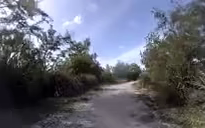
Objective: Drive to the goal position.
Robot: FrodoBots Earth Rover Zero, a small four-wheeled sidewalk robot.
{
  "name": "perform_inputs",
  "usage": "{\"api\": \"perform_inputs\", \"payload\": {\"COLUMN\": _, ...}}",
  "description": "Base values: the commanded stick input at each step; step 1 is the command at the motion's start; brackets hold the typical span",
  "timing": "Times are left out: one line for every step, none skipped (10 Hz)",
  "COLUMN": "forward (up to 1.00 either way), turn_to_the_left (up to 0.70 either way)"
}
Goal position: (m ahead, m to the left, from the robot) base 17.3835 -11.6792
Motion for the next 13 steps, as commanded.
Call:
{"api": "perform_inputs", "payload": {"forward": 0.5, "turn_to_the_left": 0.0}}
{"api": "perform_inputs", "payload": {"forward": 0.5, "turn_to_the_left": 0.0}}
{"api": "perform_inputs", "payload": {"forward": 0.5, "turn_to_the_left": 0.0}}
{"api": "perform_inputs", "payload": {"forward": 0.57, "turn_to_the_left": 0.0}}
{"api": "perform_inputs", "payload": {"forward": 0.7, "turn_to_the_left": 0.0}}
{"api": "perform_inputs", "payload": {"forward": 0.7, "turn_to_the_left": 0.0}}
{"api": "perform_inputs", "payload": {"forward": 0.7, "turn_to_the_left": 0.0}}
{"api": "perform_inputs", "payload": {"forward": 0.7, "turn_to_the_left": 0.0}}
{"api": "perform_inputs", "payload": {"forward": 0.7, "turn_to_the_left": 0.0}}
{"api": "perform_inputs", "payload": {"forward": 0.7, "turn_to_the_left": 0.0}}
{"api": "perform_inputs", "payload": {"forward": 0.7, "turn_to_the_left": 0.0}}
{"api": "perform_inputs", "payload": {"forward": 0.7, "turn_to_the_left": 0.0}}
{"api": "perform_inputs", "payload": {"forward": 0.7, "turn_to_the_left": 0.0}}
